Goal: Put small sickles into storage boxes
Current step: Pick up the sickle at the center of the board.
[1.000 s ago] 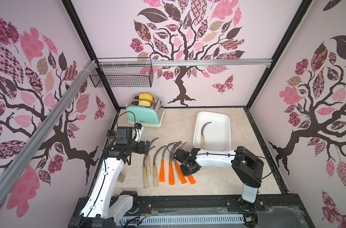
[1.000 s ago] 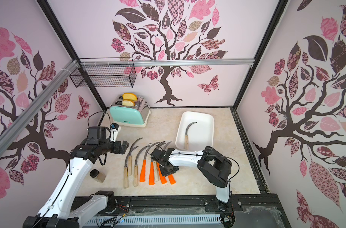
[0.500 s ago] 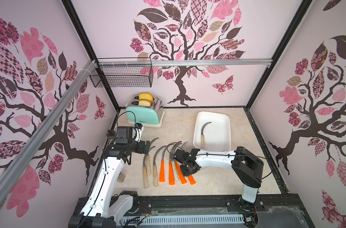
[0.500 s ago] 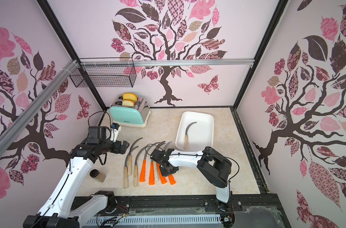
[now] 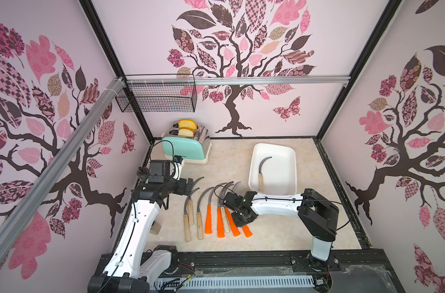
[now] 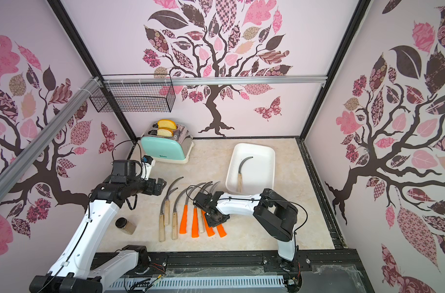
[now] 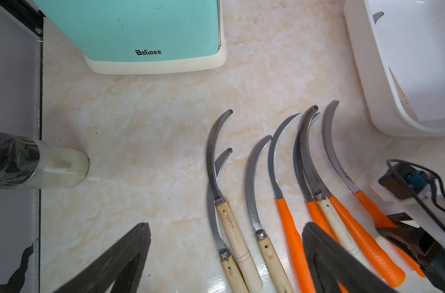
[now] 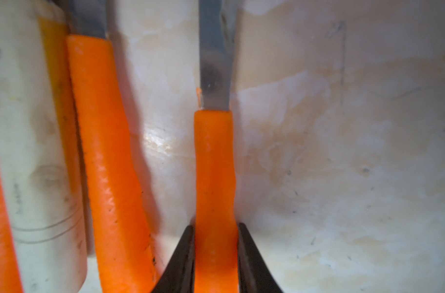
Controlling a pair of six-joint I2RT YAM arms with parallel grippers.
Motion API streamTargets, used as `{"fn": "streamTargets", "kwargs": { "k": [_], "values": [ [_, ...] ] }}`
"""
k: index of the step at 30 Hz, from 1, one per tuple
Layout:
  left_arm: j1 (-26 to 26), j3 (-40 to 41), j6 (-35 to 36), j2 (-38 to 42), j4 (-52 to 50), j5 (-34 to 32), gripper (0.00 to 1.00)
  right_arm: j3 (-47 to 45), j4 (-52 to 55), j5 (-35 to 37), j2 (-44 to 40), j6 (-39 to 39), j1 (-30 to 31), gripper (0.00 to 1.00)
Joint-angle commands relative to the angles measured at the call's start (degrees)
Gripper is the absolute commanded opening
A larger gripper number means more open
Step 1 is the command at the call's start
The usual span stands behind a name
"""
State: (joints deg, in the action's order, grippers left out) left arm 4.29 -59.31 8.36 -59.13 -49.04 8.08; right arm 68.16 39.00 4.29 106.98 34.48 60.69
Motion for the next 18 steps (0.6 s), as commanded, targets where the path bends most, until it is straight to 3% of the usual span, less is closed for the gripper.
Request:
{"fn": "streamTargets", "kwargs": {
  "k": [1,18],
  "values": [
    [0.22,-0.96,-0.01,0.14,-0.10,0.58,0.98,1.40,2.52,1.86,-0.72,-0.52,0.13,0.14],
    [0.24,-2.83,0.51,0.09,-0.10,-0.07,0.98,3.03,4.92,1.85,-2.57,-1.85,0.06,0.12]
  ]
}}
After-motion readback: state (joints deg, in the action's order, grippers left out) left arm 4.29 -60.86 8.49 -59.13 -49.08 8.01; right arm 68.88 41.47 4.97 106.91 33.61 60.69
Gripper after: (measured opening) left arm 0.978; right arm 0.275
